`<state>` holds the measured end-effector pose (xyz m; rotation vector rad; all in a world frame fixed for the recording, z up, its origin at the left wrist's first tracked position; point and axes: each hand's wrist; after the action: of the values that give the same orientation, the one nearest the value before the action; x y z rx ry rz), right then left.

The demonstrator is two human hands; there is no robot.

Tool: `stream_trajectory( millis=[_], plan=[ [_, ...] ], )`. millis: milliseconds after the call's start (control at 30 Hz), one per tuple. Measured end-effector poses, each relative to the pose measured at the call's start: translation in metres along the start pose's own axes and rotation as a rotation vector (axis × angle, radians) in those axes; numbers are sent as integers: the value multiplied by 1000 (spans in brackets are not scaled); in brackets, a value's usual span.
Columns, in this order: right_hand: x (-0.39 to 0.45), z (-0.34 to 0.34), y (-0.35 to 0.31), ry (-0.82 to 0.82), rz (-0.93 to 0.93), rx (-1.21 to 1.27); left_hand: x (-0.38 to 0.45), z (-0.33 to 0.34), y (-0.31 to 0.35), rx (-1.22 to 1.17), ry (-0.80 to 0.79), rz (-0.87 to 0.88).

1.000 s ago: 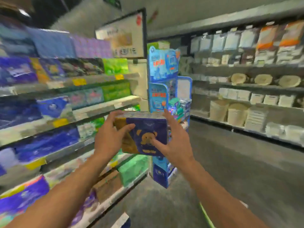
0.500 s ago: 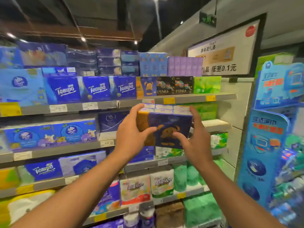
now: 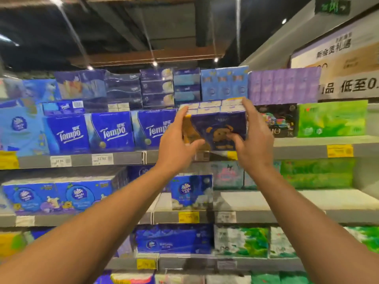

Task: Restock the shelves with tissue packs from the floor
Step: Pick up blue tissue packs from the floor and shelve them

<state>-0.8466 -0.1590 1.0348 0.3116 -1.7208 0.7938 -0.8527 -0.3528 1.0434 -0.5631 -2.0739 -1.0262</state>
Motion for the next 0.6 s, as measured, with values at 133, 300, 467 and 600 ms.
stream_trajectory(
  millis=[133,300,467,600],
  plan=[
    [39,34,33,13,22,22,41,19,-18,75,-35,-3],
    [66,85,73,-99,119,88,70,49,-49,305,-156,12],
    [72,136,109,-263,212,91,84,78,-83,463,-232,-101],
    [82,159,121,-360,319,64,92,92,-102,473,-270,-178]
  ],
)
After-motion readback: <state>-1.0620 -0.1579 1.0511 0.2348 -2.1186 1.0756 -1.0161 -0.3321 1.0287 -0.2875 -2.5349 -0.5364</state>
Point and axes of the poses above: each hand's wrist, its own x-axis towards the middle knuckle, its own z-axis out of the palm, y = z × x, and after that the axes turned 4 degrees about x, right-handed
